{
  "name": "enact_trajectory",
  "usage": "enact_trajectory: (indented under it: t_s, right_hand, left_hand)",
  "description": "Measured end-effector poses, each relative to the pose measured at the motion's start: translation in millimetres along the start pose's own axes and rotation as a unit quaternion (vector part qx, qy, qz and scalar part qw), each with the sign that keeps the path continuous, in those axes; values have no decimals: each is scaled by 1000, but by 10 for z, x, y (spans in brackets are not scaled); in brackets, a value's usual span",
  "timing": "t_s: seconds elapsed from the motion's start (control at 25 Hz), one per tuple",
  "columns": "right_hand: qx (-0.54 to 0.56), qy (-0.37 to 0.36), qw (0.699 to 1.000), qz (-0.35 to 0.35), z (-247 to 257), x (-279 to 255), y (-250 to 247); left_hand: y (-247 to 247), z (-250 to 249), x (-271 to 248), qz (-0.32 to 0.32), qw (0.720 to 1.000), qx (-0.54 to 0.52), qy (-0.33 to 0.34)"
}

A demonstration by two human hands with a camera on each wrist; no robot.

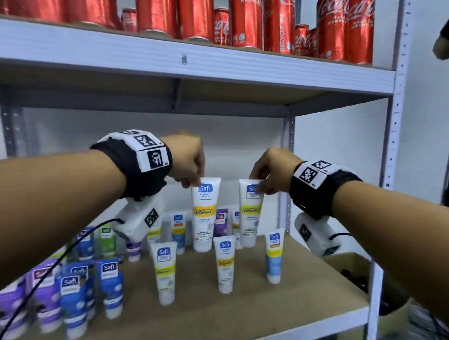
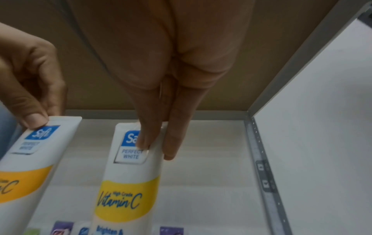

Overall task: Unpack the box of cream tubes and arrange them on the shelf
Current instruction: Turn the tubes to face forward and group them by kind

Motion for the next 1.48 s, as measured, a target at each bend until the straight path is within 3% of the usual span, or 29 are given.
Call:
enact_trajectory:
  t_s: [0.44, 0.92, 1.04, 1.2, 1.32, 1.48]
  right_hand:
    - [60, -48, 992, 96, 422, -155, 1320]
    - [14, -81, 988, 130, 557, -123, 1746]
    - [47, -68, 990, 118, 488, -138, 1789]
    - [191, -40, 977, 89, 319, -283, 1962]
    - [290, 15, 953, 91, 178, -378, 2285]
    - [281, 27, 955, 91, 146, -425, 2568]
  left_hand:
    - [1446, 511, -678, 6, 988, -137, -66]
    - [1843, 593, -852, -51, 975, -206, -63]
    - [1980, 652, -902, -95, 954, -272, -90]
    - [2374, 686, -975, -110, 884, -442, -99]
    - [2621, 593, -983, -105, 866, -482, -82]
    - [2761, 535, -988, -113, 866, -480, -78]
Point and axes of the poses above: each hand's wrist, its own x-axis towards the middle knuckle, its own y-axis out of the palm, z = x × y, the point moved 7 cm from there along x, towards the middle knuckle, and after that the axes turned 11 degrees about z, right-handed, at the moved point
